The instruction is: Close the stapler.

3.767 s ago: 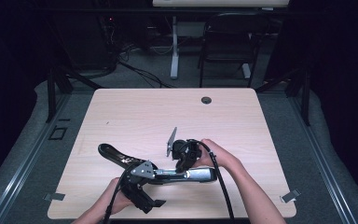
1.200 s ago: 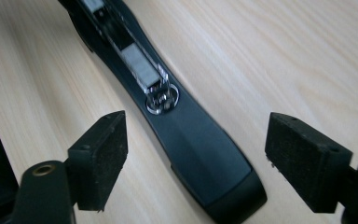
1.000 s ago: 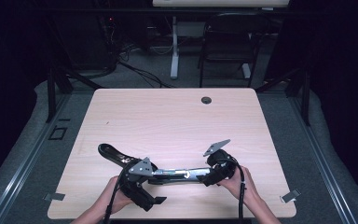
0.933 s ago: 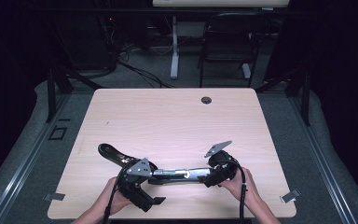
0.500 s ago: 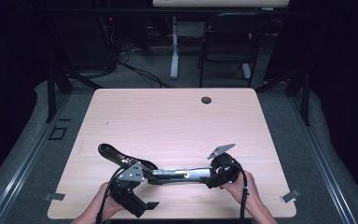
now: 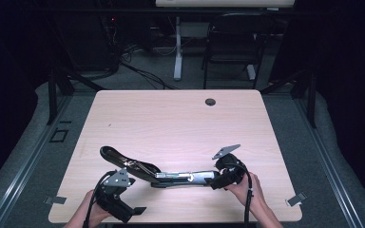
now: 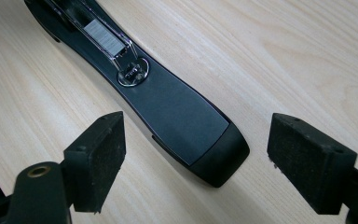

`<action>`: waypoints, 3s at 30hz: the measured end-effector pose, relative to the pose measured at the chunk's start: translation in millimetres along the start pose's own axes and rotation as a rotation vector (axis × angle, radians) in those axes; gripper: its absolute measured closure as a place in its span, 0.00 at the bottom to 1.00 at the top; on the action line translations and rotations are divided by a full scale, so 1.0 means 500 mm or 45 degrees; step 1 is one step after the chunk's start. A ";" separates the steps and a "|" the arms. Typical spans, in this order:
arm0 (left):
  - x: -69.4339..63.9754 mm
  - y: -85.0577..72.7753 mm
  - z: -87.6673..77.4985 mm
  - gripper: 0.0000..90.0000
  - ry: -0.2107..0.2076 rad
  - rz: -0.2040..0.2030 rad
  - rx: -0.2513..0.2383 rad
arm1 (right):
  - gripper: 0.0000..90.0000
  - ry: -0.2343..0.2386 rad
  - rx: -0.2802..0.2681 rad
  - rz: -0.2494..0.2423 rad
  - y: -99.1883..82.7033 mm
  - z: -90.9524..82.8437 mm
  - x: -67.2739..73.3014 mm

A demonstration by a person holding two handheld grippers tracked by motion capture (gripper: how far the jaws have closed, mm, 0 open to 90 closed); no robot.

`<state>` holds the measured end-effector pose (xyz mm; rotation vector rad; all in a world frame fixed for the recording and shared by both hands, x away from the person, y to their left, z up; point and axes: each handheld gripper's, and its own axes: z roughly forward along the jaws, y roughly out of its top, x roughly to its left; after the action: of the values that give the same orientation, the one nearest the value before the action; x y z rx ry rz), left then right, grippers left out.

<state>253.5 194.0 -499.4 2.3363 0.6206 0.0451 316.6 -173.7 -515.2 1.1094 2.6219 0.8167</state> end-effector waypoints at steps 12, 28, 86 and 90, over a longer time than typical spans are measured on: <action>0.020 -0.045 -0.037 0.03 0.101 -0.085 0.002 | 0.21 -0.029 -0.012 -0.006 0.005 -0.006 0.003; 0.069 -0.062 -0.091 0.61 0.428 -0.307 -0.154 | 0.24 -0.090 -0.056 0.022 0.014 -0.013 0.011; 0.068 0.033 -0.105 1.00 0.552 -0.309 -0.491 | 0.92 -0.246 -0.312 -0.061 0.105 -0.068 0.103; 0.067 0.039 -0.102 1.00 0.547 -0.304 -0.499 | 0.91 -0.221 -0.347 -0.087 0.124 -0.063 0.125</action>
<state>280.8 228.7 -453.3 1.8672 0.9981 0.5221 298.7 -107.0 -451.7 0.9647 2.3096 0.9801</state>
